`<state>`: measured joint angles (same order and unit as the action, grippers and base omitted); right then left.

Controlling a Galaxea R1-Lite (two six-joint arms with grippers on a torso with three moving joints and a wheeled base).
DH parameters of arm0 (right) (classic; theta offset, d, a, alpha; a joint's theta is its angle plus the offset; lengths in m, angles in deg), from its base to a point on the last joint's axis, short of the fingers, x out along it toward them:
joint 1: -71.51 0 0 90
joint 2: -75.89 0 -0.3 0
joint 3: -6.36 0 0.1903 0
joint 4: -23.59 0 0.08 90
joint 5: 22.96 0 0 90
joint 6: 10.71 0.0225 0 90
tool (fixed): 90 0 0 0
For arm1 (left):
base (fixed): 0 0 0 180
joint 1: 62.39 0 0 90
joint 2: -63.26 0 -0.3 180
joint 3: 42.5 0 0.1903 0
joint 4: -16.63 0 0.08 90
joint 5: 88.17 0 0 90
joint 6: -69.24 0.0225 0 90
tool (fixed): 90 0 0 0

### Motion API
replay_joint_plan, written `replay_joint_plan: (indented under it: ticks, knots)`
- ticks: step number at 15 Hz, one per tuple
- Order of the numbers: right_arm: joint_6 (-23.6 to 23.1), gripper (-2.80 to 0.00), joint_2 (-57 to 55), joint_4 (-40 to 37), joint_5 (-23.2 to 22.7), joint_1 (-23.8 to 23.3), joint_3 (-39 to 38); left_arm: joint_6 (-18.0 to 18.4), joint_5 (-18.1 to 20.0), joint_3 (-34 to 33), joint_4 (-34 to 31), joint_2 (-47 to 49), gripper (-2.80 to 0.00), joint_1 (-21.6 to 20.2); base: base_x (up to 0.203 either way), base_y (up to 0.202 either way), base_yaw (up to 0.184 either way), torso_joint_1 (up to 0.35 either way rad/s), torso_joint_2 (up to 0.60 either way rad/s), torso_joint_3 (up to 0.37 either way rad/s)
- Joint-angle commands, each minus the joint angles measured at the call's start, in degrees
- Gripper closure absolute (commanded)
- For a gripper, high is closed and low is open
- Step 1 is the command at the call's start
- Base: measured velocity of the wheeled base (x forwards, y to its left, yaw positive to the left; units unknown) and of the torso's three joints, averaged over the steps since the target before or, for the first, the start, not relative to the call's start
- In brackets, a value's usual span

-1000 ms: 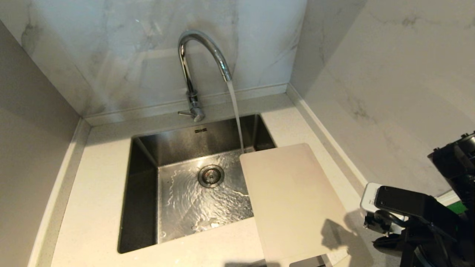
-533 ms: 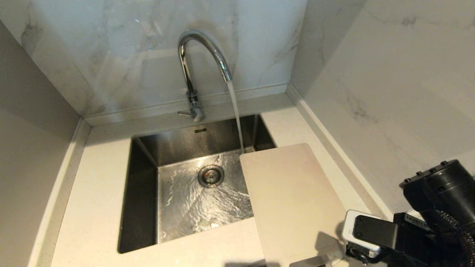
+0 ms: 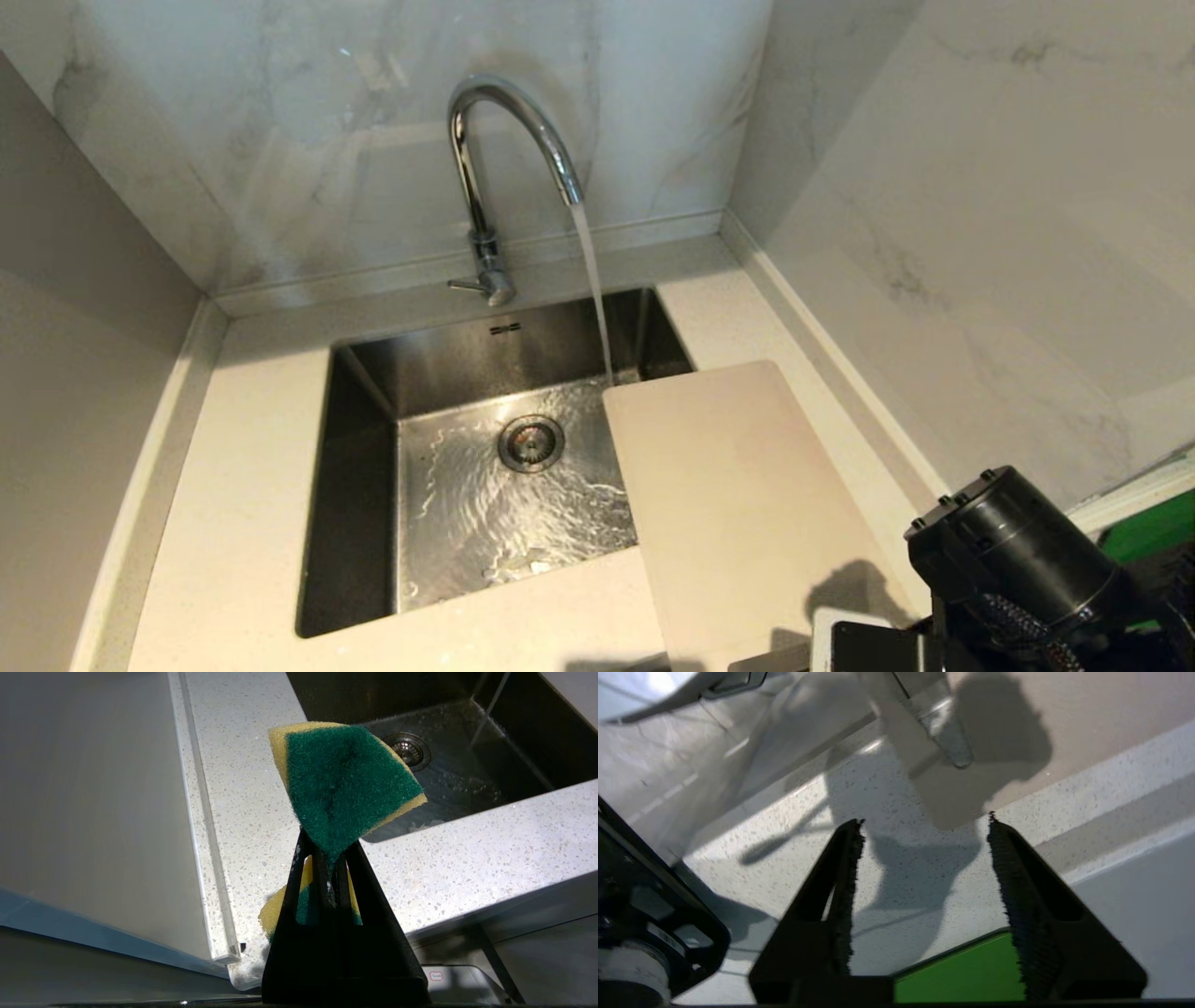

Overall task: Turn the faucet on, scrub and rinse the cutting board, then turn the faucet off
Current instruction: Pick up the cutting board

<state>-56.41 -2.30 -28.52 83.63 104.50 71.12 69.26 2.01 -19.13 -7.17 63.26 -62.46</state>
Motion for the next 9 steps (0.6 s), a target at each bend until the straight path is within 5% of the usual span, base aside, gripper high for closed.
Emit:
replay_joint_plan:
  ticks: [1, 5, 9]
  knots:
    - [-3.79, -2.80, -0.76, -0.17, -0.01, 0.12, -1.24, 0.15, 0.00, -0.18, -0.09, 0.09, 0.00, -0.01, 0.000, 0.000, 0.000, 0.000, 0.00, 0.000]
    - [-5.60, -2.80, -4.53, 2.64, -5.99, 0.13, -2.13, 0.09, 0.00, -0.18, -0.02, 0.09, 0.00, 0.07, 0.000, 0.000, 0.000, 0.000, 0.00, 0.000]
    - [-20.76, -2.80, -6.41, 16.17, -8.42, -3.17, -10.19, 0.09, 0.00, -0.18, -0.06, 0.09, 0.00, 0.03, 0.000, 0.000, 0.000, 0.000, 0.00, 0.000]
